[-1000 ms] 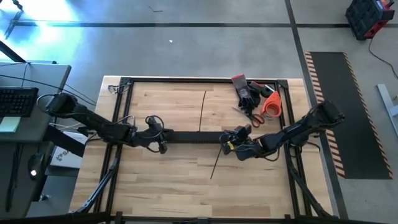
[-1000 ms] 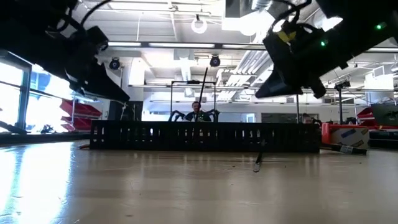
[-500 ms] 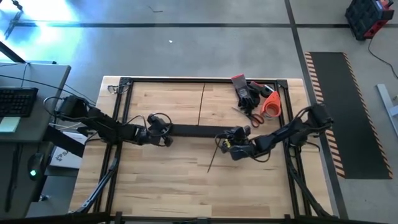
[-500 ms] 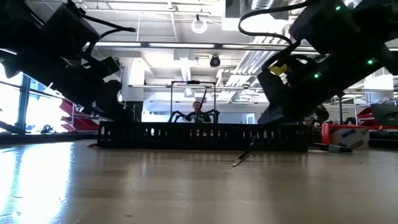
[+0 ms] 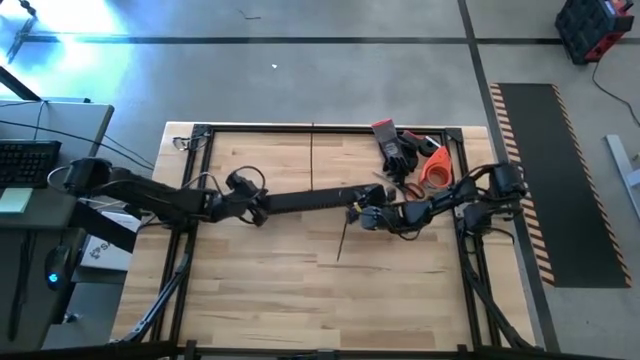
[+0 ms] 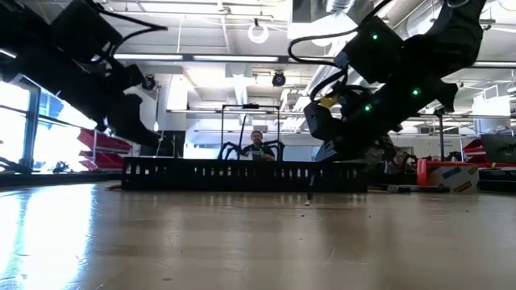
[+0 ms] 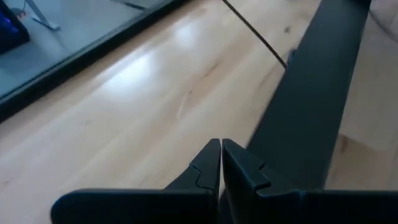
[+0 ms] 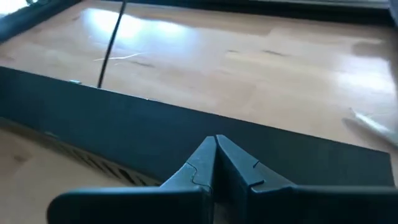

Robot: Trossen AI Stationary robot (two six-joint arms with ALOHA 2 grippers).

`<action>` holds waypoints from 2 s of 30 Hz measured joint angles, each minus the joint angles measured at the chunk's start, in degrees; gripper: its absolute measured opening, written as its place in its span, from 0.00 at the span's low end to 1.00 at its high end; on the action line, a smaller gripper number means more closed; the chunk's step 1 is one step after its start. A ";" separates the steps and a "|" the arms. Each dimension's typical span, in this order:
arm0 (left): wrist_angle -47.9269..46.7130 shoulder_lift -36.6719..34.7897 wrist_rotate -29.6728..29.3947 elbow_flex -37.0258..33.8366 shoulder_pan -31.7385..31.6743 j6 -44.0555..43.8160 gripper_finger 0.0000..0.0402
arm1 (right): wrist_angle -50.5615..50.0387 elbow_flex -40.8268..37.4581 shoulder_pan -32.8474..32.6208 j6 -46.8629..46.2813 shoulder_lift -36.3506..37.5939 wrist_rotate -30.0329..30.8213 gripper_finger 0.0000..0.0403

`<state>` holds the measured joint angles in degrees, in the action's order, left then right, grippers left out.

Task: Ziptie cables
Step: Move the black cable duct to the top center of the table, then return to Home Position

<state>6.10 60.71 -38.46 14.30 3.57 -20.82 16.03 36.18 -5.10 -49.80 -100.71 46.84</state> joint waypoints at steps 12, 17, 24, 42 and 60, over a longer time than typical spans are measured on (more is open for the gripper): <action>-3.33 -18.61 8.61 0.14 1.11 6.20 0.00 | -1.45 -0.80 -1.45 17.25 15.34 -7.00 0.00; -3.60 -20.96 8.44 0.15 4.83 4.06 0.00 | -11.84 -4.07 -2.19 21.73 32.03 -18.28 0.04; -5.75 -21.22 3.93 0.18 6.97 1.59 0.00 | -14.83 -16.47 0.44 24.77 57.18 -31.08 0.06; 10.27 -23.62 12.93 -12.03 -2.91 0.73 0.00 | 0.27 -35.67 13.72 27.41 79.54 -55.79 0.04; -5.11 -47.77 33.83 -13.62 -10.30 10.26 0.00 | -0.26 -35.67 14.22 27.61 79.30 -56.69 0.04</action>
<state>0.99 12.94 -4.62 0.69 -6.73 -10.56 15.77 0.51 9.13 -22.18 -21.41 -9.85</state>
